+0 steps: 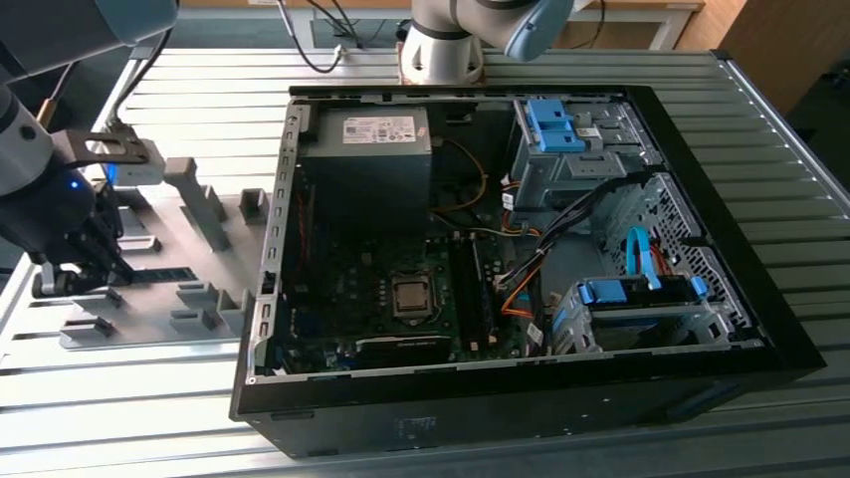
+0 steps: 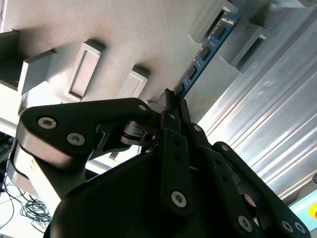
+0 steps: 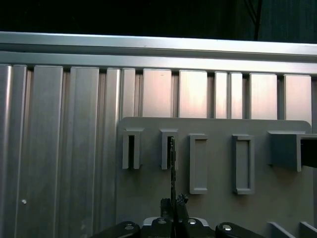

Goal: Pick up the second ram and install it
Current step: 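Pick up the second ram and move it above second insertion slot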

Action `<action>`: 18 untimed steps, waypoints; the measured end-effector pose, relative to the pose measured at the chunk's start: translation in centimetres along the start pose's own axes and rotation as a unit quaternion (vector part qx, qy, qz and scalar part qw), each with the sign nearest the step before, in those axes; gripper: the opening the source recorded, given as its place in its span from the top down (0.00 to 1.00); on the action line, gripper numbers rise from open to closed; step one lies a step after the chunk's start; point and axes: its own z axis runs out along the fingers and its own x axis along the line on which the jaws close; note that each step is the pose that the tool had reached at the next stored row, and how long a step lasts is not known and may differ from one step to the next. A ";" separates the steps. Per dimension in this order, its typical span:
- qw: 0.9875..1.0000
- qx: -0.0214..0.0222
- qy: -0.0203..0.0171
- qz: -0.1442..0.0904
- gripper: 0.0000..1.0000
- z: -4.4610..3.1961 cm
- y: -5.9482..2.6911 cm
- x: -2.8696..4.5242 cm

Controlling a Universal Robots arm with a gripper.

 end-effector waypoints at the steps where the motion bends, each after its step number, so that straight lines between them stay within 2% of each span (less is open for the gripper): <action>1: 1.000 0.000 0.000 0.000 0.86 -0.02 0.00 0.00; 4: 1.000 0.000 0.000 0.000 0.86 -0.08 0.00 0.00; 6: 1.000 0.000 0.000 0.000 0.86 -0.60 0.02 -0.03; 18: 1.000 0.000 0.000 0.000 0.86 -0.87 0.02 -0.04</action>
